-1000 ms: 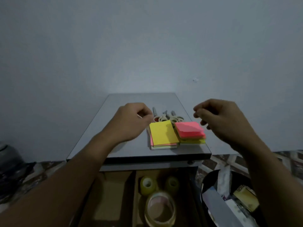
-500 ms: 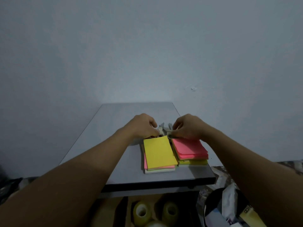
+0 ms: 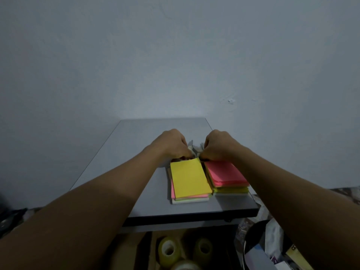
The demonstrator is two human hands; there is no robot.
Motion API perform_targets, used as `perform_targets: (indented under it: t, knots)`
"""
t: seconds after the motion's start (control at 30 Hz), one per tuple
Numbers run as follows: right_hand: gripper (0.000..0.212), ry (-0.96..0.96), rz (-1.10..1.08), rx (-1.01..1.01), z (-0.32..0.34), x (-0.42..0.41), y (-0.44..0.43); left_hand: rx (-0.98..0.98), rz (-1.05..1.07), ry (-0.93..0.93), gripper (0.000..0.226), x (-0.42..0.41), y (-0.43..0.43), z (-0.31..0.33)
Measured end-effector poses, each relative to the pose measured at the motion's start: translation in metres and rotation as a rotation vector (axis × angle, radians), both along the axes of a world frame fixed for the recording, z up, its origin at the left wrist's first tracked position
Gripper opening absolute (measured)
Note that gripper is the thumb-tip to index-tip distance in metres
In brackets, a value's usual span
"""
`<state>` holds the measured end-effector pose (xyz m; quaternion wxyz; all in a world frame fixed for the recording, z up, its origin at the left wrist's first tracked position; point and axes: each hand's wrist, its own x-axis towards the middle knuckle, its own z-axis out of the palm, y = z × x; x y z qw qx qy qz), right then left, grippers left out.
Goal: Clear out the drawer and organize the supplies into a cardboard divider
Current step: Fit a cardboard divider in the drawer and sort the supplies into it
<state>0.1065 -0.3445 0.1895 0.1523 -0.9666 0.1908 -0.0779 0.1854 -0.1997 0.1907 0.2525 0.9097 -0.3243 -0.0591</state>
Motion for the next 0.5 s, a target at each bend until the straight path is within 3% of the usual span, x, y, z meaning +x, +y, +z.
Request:
perform_targets:
  t: [0.37,0.5]
  knots:
    - [0.035,-0.055,-0.03,0.045,-0.003,-0.003,-0.004,-0.017,0.061,-0.032,0.029,0.0,-0.008,-0.006]
    - [0.027,-0.108,-0.005,0.061,-0.001,-0.01,-0.005,-0.082,0.091,-0.071,0.028,0.0,-0.007,-0.009]
